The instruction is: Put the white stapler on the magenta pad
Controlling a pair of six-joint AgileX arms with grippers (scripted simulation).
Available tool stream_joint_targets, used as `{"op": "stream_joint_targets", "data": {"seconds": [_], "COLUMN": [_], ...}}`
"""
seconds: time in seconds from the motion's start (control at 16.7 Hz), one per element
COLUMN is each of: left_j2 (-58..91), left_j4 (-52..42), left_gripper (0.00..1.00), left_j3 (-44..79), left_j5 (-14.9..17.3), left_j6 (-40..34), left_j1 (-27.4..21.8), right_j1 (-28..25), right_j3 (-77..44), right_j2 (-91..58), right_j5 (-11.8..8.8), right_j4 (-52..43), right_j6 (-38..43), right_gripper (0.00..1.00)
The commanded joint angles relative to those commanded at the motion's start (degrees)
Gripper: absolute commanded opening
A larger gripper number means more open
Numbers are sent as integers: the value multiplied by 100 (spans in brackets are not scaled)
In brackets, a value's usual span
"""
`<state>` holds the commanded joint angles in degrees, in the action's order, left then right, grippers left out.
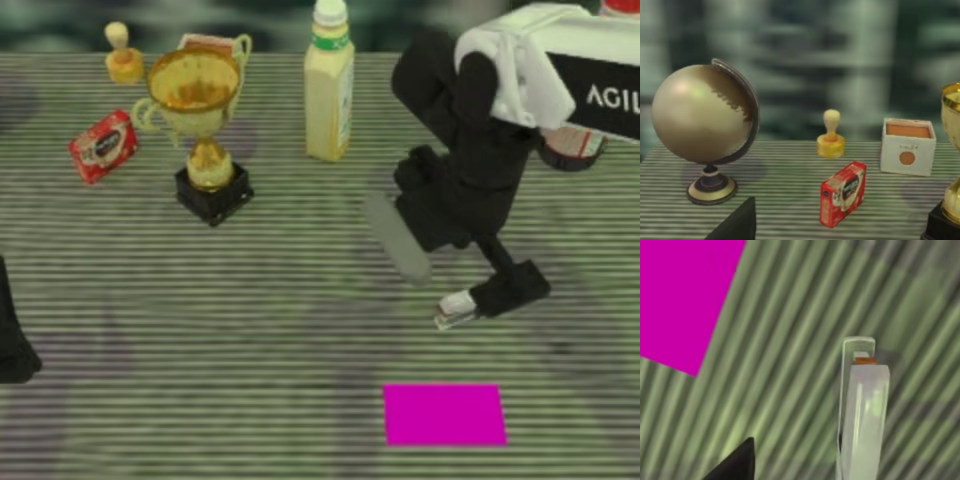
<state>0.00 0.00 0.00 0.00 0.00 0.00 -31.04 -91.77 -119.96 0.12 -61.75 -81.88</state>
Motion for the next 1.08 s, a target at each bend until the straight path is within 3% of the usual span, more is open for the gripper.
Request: {"op": "stream_joint_targets", "data": {"seconds": [0.3, 0.6, 1.08], "left_j2": [0, 0, 0], "left_j4": [0, 0, 0], "left_gripper": [100, 100, 100], "left_j3": [0, 0, 0], "left_j5": [0, 0, 0], "left_j6": [0, 0, 0], "left_j1": [0, 0, 0], "right_j1": [-12, -14, -14], "right_j3": [744, 855, 855], "right_j2": [-414, -477, -477], "right_j5": [3, 4, 4], "right_j4": [1187, 1337, 1337], "right_j6": [18, 19, 19], "right_gripper": [100, 100, 40]}}
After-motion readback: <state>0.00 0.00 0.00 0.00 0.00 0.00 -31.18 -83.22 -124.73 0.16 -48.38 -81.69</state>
